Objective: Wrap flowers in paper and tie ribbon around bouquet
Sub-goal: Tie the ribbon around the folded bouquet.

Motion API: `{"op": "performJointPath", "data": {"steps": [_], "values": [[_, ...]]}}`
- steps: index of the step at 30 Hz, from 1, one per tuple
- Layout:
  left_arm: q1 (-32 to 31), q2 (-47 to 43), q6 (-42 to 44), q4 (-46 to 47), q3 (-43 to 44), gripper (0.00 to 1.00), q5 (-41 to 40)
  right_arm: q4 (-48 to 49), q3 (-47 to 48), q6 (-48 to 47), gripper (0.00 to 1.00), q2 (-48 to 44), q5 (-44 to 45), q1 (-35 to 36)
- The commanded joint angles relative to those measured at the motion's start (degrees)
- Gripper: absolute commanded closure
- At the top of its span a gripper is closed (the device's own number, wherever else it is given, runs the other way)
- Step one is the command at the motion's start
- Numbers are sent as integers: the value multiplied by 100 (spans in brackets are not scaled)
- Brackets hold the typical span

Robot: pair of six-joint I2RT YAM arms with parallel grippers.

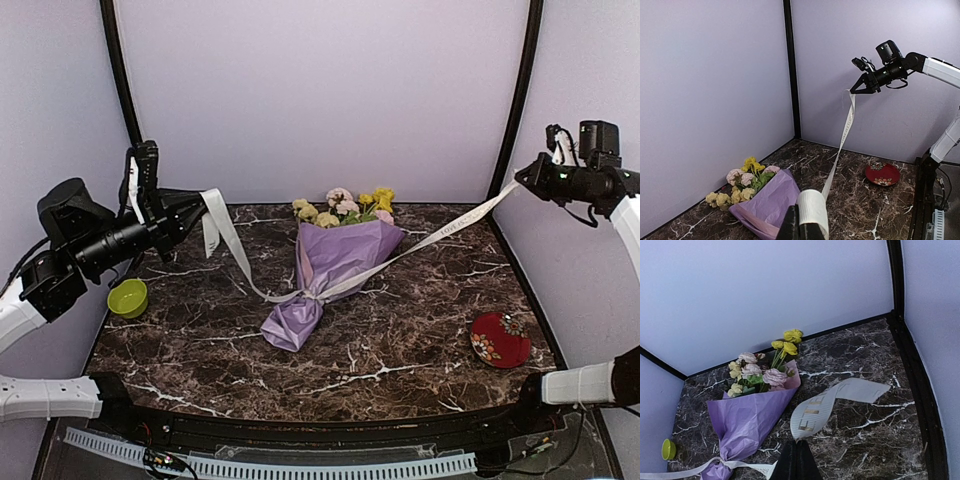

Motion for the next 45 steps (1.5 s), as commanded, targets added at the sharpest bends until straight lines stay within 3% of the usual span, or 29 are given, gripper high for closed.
{"op": "performJointPath", "data": {"steps": [1, 13, 20, 26, 31, 33, 36, 37, 39, 41, 42, 43, 45], "values": [[5, 73, -120, 236, -85, 100, -559, -150, -154, -26, 100, 58, 934, -106], [5, 670, -208, 551, -62, 100, 132, -243, 521, 50, 100, 137, 2475, -712], [4, 840, -259, 583, -182, 100, -238, 112, 29, 178, 100, 25, 1753, -713], [5, 930, -268, 474, -178, 100, -585, 282, -317, 215, 100, -31, 1693, -713], [12, 944, -278, 387, -166, 100, -1367, 378, -659, 282, 100, 55, 1098, -675], [13, 994, -288, 372, -144, 100, -1589, 349, -930, 306, 100, 174, 727, -452], [8, 1106, -273, 381, -66, 100, -1611, -79, -1000, 72, 100, 542, 846, 307], [11, 1133, -257, 393, -22, 100, -1564, -183, -1009, -7, 95, 661, 954, 579], [9, 1166, -203, 425, 75, 100, -1441, -339, -1034, -103, 71, 839, 1065, 988], [10, 1194, -120, 439, 220, 100, -1369, -448, -1031, -168, 38, 945, 1210, 1230], [9, 1202, -72, 434, 290, 100, -1331, -502, -999, -189, 12, 997, 1477, 1350], [6, 1213, -38, 451, 372, 100, -1288, -556, -957, -219, 2, 1029, 1681, 1472], [6, 1226, 39, 528, 489, 100, -1180, -593, -817, -393, 0, 1081, 1892, 1869]]}}
